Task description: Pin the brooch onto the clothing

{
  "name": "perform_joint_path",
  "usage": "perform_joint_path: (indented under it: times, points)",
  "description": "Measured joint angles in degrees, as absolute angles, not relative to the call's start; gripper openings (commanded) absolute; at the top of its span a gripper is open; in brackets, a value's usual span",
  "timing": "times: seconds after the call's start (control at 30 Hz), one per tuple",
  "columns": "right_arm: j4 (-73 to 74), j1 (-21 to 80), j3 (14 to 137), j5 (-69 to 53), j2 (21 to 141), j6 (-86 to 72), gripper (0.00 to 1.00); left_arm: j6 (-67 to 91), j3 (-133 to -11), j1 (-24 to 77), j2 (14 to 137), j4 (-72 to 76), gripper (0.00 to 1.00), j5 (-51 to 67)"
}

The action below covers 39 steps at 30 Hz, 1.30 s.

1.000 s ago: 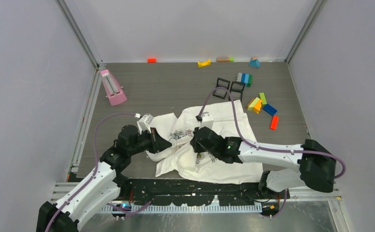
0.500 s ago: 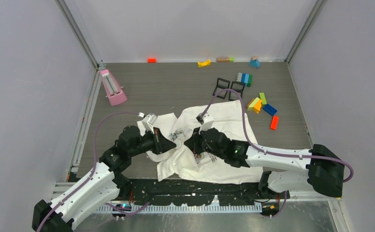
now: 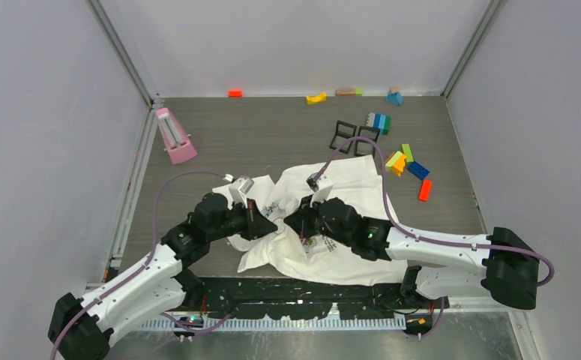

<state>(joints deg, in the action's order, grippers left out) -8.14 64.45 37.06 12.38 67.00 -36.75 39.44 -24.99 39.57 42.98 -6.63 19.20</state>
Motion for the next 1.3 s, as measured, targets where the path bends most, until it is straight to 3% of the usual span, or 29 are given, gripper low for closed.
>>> perform_joint_path:
  times: [1.13, 1.2, 1.3]
  points:
    - [-8.6, 64.4, 37.1, 9.5, 67.9, -36.4, 0.01, 40.9, -26.5, 42.7, 46.9, -5.5, 0.0, 14.4]
    - [-8.6, 64.4, 37.1, 9.5, 67.9, -36.4, 0.05, 41.8, -25.7, 42.7, 46.1, -4.8, 0.0, 14.3]
    - [-8.6, 64.4, 37.1, 9.4, 67.9, -36.4, 0.22, 42.9, -24.9, 42.7, 45.5, -3.7, 0.0, 14.1]
